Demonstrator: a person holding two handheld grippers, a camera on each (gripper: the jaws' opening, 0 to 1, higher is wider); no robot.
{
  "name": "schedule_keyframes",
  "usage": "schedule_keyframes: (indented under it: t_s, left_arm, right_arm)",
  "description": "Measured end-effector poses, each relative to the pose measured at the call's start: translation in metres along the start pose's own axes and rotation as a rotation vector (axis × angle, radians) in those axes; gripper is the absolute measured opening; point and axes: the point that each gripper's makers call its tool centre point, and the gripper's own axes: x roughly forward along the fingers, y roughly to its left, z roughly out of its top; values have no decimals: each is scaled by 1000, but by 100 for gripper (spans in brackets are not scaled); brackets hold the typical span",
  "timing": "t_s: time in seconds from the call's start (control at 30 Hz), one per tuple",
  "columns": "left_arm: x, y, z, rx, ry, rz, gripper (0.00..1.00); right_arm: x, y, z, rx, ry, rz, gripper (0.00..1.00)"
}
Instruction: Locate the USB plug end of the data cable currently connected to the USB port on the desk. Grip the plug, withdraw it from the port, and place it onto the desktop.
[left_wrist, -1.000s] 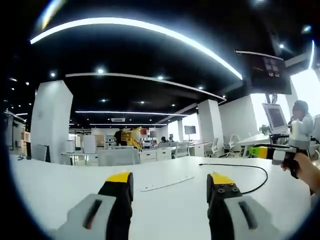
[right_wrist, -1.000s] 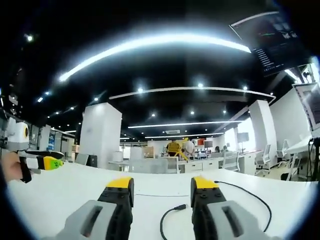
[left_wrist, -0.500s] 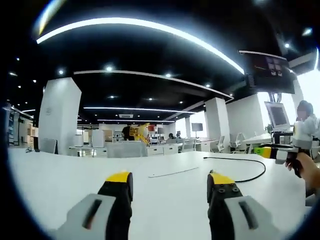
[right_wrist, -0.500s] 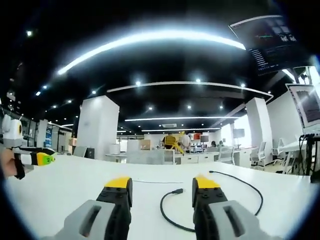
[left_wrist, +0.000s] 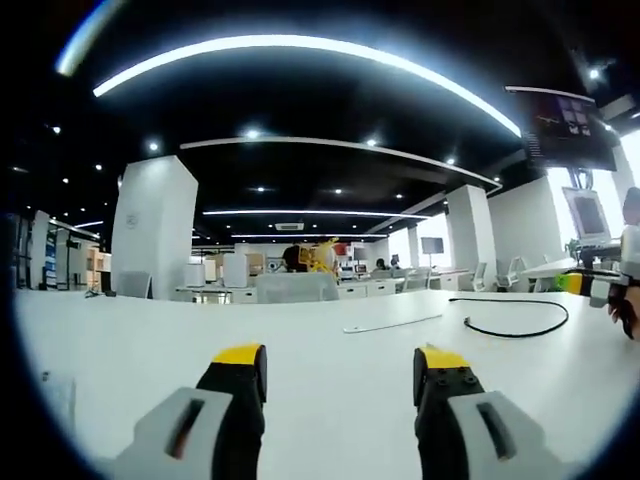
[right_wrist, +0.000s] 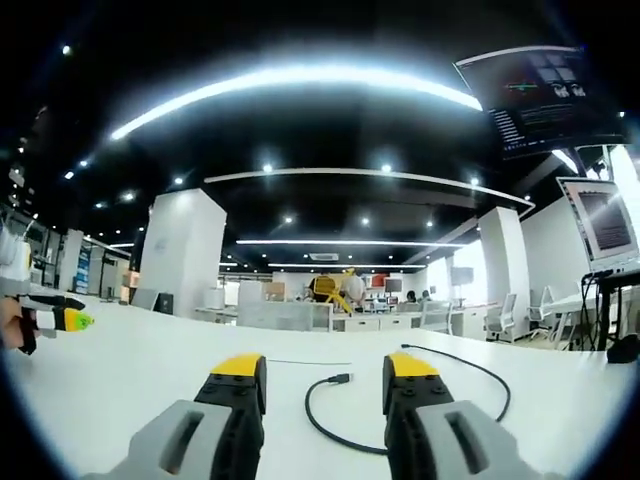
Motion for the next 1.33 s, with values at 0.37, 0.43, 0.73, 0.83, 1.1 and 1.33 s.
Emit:
schedule_keyframes:
  t_s: [0.37,0.43,0.73,0.83,1.1,1.33]
  left_arm:
    - [-10,3,-8,-17,9,14,59]
    - [-12,3,-4,15,-8,26,59]
    - [-17,3,5,143,-39,63,59]
    - [-17,-1,4,141,-34,40,59]
    - [-25,-2,8,181,-52,49,59]
    - [-28,-1,10,186,-61,56,59]
  right_arm:
    - [-7,-9,4,51,-43,-21,45]
    - [-9,-11,6,59,-60,-29,45]
    - [-13,-13,13,110,-110,-23,44]
    - [-13,-9,14,100,-109,-6,44]
    - [-15,-2,14,63,-107,13,44]
    - [-16,-4,15,78,-117,10,44]
